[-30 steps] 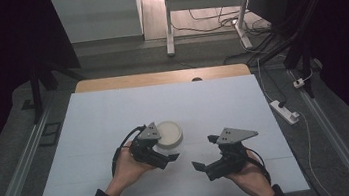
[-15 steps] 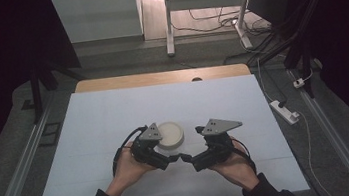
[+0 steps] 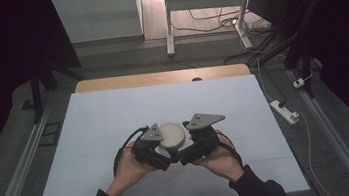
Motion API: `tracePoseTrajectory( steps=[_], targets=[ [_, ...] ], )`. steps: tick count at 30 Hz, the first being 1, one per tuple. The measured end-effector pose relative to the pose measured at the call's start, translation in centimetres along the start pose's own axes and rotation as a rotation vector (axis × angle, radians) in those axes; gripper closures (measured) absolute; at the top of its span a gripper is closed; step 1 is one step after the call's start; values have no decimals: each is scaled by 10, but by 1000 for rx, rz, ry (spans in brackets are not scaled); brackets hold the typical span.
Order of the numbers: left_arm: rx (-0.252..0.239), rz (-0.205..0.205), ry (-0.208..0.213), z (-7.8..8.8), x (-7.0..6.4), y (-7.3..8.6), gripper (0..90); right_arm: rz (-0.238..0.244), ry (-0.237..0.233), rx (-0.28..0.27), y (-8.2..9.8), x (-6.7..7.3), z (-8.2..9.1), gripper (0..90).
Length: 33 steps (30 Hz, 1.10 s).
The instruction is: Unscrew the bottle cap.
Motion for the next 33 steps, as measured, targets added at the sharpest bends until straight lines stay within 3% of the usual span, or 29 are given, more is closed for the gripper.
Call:
tracePoseTrajectory(
  steps=[10, 13, 20, 26, 33],
  targets=[
    [5, -2, 4, -2, -2, 0, 78, -3, -22, -6, -6, 2, -14, 0],
    [7, -3, 7, -2, -2, 0, 78, 5, -30, -14, -6, 2, -15, 62],
    [13, -7, 15, -2, -1, 1, 78, 15, -44, -30, -4, 0, -14, 71],
    [17, -18, 33, -4, -2, 1, 78, 37, -100, -36, -2, -2, -13, 73],
    [23, -35, 65, -5, -5, 2, 78, 74, -217, -61, 0, -7, -11, 73]
  ],
)
Point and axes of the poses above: each handheld gripper's, and its own axes: z roughly backward along the jaws, y roughly out of its underside, x roughly to its left, the point moved 6 cm from there along -z, roughly forward along the jaws, and after that the axes turned 11 degrees about z, right-handed, at the moved point
